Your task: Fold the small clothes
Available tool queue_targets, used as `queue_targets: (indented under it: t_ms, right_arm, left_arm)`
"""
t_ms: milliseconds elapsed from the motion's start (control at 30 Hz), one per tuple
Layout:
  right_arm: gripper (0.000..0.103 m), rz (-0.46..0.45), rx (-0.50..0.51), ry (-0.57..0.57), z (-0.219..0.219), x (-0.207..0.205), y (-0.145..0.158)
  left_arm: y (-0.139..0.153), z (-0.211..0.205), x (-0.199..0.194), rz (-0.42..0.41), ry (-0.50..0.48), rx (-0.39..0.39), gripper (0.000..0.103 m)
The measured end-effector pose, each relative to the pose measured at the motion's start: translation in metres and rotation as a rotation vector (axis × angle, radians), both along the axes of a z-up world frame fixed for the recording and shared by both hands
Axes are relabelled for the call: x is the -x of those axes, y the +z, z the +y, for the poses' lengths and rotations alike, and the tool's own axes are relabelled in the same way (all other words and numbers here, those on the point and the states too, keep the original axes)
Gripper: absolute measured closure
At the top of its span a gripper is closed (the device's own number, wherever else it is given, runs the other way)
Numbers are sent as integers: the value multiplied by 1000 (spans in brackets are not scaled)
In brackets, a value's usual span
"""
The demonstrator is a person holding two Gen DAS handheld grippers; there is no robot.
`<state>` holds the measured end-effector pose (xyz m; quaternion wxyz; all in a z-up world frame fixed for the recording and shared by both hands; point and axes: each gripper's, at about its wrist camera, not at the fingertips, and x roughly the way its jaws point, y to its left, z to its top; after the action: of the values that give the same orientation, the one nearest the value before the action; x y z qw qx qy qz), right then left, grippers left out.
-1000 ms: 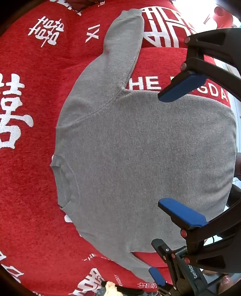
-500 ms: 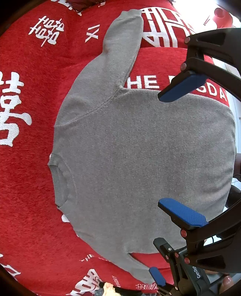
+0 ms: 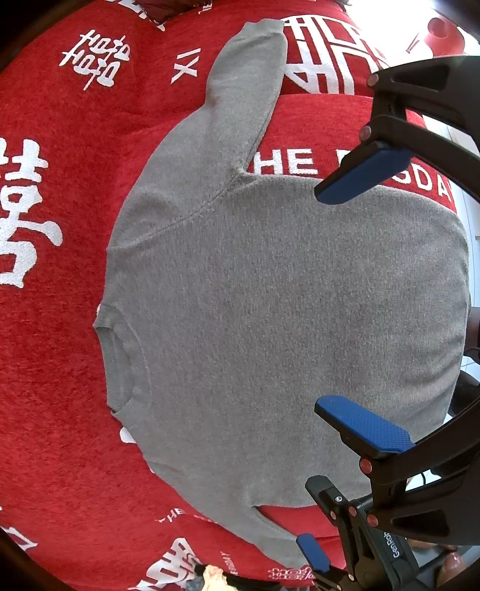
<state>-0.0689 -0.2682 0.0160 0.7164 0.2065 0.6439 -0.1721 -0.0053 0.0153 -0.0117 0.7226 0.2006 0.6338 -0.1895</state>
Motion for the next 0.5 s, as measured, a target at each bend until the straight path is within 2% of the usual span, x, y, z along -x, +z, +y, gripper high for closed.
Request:
queue_targets:
  t_ms: [500]
  right_arm:
    - [0, 17, -1, 4, 1, -3, -3]
  left_arm:
    - [0, 0, -7, 15, 1, 3, 0]
